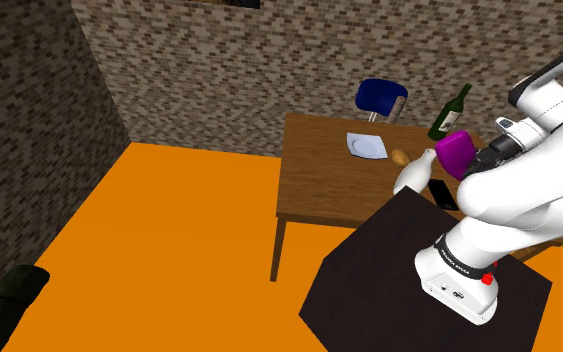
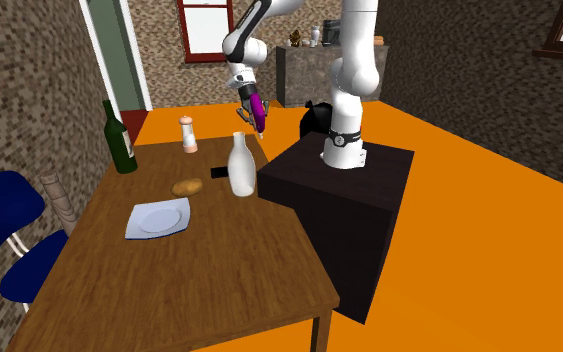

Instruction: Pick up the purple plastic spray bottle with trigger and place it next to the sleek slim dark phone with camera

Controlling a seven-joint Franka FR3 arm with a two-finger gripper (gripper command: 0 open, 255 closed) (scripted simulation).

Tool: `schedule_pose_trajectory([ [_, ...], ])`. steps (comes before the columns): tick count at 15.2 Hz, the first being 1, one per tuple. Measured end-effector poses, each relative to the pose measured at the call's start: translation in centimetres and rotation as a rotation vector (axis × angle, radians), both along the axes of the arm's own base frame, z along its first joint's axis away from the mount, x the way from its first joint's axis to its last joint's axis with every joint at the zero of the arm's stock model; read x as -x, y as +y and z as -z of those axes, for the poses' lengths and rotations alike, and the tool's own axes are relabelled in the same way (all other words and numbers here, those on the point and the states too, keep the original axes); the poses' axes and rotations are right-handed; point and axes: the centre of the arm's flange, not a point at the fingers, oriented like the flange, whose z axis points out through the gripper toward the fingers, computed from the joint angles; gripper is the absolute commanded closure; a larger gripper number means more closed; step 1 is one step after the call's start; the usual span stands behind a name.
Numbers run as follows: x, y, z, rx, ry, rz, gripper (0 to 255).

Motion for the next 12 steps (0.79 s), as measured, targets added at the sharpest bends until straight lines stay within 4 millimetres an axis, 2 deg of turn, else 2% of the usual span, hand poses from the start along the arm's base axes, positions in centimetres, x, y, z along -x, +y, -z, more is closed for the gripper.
schedule_pose_trajectory([
  [12, 0.3, -0.1, -6.5, 0.000, 0.000, 0.000, 255],
])
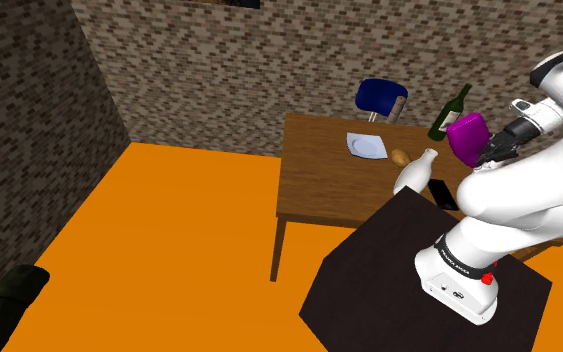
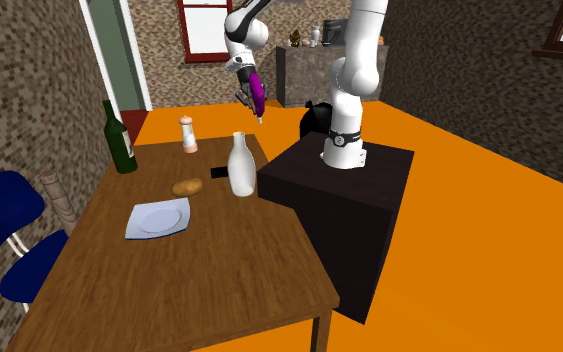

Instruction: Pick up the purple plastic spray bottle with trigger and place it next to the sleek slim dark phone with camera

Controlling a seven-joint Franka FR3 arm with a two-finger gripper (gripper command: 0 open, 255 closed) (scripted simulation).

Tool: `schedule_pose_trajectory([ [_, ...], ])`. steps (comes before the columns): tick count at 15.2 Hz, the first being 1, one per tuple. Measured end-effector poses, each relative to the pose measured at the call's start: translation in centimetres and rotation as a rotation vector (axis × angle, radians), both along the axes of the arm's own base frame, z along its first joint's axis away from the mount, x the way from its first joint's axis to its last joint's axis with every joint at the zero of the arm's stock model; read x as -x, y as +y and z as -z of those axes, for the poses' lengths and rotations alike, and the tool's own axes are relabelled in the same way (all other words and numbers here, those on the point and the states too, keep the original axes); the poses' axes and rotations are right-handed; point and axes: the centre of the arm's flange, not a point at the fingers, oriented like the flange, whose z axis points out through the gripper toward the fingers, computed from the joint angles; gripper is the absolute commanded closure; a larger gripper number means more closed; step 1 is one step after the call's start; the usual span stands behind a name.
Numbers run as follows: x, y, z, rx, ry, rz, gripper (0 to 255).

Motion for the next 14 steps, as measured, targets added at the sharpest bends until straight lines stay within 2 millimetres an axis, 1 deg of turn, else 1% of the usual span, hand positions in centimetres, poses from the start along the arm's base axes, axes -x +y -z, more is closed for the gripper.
schedule_pose_trajectory([
  [7, -0.1, 0.0, -3.5, 0.000, 0.000, 0.000, 255],
  [9, 0.8, -1.2, -3.8, 0.000, 0.000, 0.001, 255],
  [12, 3.0, -4.0, -4.3, 0.000, 0.000, 0.001, 255],
  [14, 4.6, -6.0, -4.1, -0.001, 0.000, 0.002, 255],
])
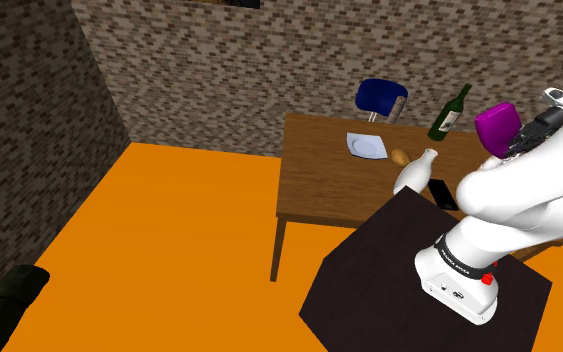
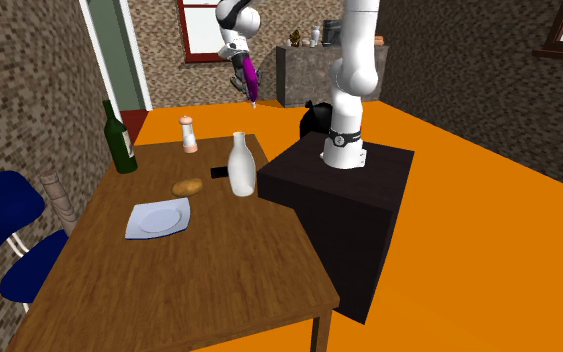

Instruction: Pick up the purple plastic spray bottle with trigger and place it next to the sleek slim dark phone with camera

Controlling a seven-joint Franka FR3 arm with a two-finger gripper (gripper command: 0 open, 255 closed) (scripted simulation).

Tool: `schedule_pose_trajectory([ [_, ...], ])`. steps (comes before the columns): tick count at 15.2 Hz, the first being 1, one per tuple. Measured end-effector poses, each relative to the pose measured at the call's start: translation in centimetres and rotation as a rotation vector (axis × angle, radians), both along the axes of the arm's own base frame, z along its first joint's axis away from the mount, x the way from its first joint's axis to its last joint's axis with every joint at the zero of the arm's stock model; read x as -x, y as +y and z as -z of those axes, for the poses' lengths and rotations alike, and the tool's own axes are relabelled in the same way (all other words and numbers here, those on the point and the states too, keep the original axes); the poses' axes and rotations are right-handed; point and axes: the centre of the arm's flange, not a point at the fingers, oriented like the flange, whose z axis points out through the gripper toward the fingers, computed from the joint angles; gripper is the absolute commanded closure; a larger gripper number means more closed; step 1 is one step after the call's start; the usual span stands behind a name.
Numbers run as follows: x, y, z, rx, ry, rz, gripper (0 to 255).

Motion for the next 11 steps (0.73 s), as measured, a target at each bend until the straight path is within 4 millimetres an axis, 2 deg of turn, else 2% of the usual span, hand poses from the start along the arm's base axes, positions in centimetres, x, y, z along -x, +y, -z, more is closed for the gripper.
schedule_pose_trajectory([
  [11, 9.0, -11.8, -0.7, 0.001, 0.001, -0.001, 255],
])
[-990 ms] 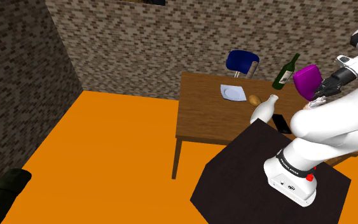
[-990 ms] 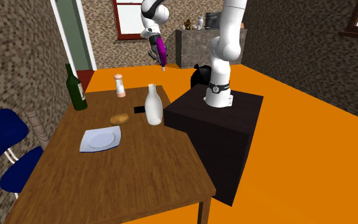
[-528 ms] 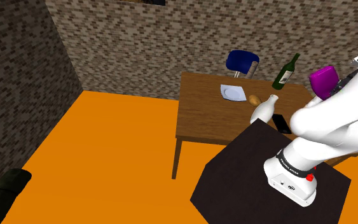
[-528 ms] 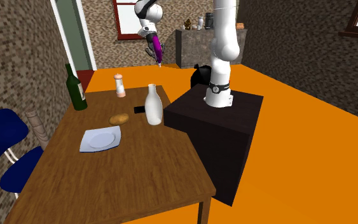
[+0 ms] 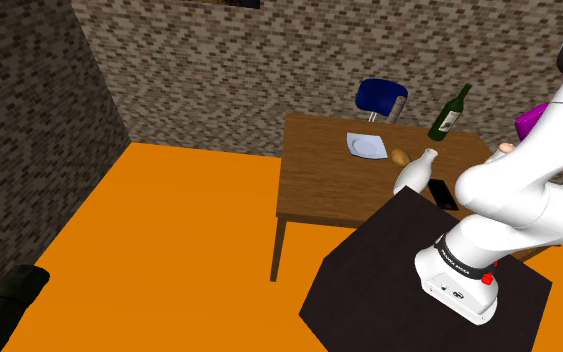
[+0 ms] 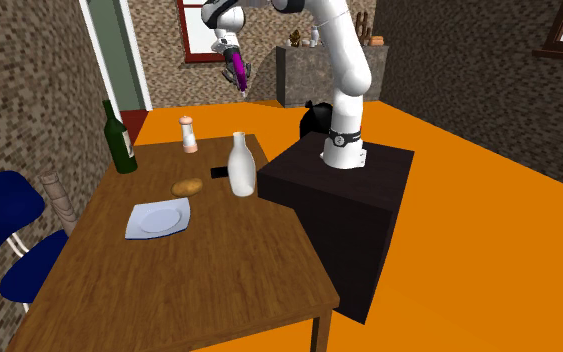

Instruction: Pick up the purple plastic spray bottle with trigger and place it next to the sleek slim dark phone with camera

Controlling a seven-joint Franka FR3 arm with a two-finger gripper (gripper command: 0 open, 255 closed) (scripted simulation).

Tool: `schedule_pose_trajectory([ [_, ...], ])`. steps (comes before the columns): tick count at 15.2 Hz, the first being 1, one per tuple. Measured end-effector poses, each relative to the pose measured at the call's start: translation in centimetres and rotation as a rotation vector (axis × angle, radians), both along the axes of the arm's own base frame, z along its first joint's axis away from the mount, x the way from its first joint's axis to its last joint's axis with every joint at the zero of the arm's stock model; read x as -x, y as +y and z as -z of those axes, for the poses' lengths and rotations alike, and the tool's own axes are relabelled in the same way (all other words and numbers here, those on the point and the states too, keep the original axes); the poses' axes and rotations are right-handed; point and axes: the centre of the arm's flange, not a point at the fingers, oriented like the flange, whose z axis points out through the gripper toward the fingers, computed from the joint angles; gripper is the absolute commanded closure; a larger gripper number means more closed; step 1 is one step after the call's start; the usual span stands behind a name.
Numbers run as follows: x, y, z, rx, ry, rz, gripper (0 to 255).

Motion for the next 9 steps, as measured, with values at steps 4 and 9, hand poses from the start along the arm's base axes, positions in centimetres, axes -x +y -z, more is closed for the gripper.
schedule_pose_trajectory([
  [4, 1.1, -1.3, 1.1, -0.001, -0.001, -0.001, 255],
  [9, 1.4, -1.4, 3.8, -0.001, -0.001, -0.002, 255],
])
